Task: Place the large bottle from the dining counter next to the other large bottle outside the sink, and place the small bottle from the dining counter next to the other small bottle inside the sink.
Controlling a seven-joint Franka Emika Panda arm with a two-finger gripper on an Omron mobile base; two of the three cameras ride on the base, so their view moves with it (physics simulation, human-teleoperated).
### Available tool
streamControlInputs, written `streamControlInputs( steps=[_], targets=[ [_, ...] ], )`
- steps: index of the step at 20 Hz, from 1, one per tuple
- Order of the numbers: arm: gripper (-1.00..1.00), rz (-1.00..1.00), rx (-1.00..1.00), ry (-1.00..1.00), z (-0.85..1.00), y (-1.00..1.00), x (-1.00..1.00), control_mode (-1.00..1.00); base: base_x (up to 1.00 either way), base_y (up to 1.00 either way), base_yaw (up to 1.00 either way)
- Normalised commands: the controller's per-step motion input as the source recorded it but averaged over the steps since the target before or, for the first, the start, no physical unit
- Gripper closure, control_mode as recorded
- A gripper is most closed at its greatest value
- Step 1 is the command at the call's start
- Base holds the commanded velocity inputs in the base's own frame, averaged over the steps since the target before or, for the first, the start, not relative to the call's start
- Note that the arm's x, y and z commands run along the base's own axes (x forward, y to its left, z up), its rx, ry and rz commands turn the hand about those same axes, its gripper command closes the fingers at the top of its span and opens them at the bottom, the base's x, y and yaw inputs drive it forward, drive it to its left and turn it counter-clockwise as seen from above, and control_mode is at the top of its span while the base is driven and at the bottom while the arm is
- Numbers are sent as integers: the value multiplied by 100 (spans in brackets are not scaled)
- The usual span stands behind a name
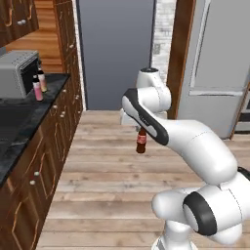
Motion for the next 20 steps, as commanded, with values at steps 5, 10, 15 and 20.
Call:
streamControlInputs(
  steps=[5,10,15,20],
  targets=[
    [100,0,0,0,0,0,0,100,6,-13,51],
    [100,0,0,0,0,0,0,100,13,-25,56],
    [100,0,0,0,0,0,0,100,54,-37,46],
    [100,0,0,0,0,0,0,100,98,-31,39]
  ],
)
